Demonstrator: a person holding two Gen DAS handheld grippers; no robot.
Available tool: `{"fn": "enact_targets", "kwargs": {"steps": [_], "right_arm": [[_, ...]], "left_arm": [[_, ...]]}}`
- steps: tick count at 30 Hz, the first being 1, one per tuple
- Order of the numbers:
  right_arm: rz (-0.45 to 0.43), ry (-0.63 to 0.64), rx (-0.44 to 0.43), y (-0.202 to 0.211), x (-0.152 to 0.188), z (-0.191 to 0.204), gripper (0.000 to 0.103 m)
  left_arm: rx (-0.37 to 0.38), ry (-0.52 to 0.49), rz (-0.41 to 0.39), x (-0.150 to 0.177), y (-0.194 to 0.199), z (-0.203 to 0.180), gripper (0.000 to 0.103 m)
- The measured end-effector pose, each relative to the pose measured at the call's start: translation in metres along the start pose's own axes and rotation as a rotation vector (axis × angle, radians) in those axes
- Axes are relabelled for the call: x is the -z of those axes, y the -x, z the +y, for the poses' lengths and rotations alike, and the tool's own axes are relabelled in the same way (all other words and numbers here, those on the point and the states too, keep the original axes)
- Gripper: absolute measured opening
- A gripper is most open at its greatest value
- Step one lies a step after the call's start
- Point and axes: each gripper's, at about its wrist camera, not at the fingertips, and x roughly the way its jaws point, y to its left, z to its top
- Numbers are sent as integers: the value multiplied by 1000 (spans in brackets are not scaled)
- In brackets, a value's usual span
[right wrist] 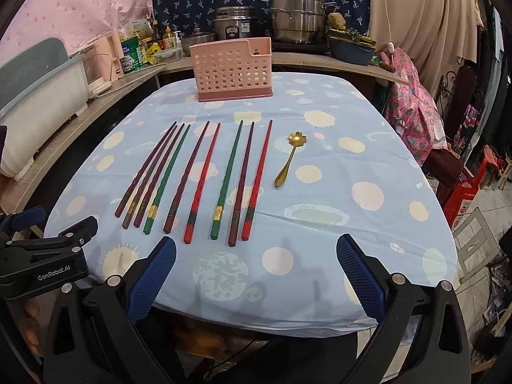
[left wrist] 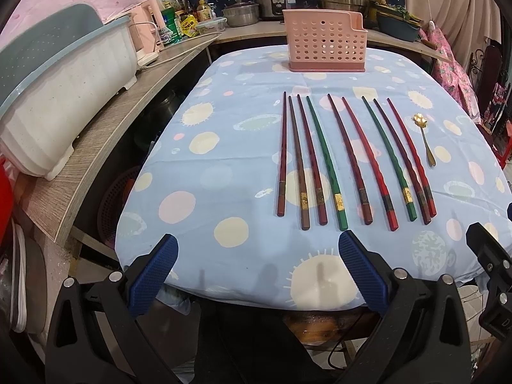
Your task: Organize utensils
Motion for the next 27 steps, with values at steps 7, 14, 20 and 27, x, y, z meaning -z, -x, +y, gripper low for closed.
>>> {"fn": "enact_targets", "kwargs": {"steps": [7,14,20,27], "right_arm": [[-4,2,-2,-2,-1,1,96],[2,11,1,-3,-3,1,96],[8,18,8,-5,-6,0,96],[19,17,5,-11,-4,4,96]], "left_arm": [[2,0,1,0,0,-1,96],[-2,4,-3,-2,-1,1,96],[0,7,1,-3,-2,1,96],[6,1,11,-4,-7,-1,96]]}}
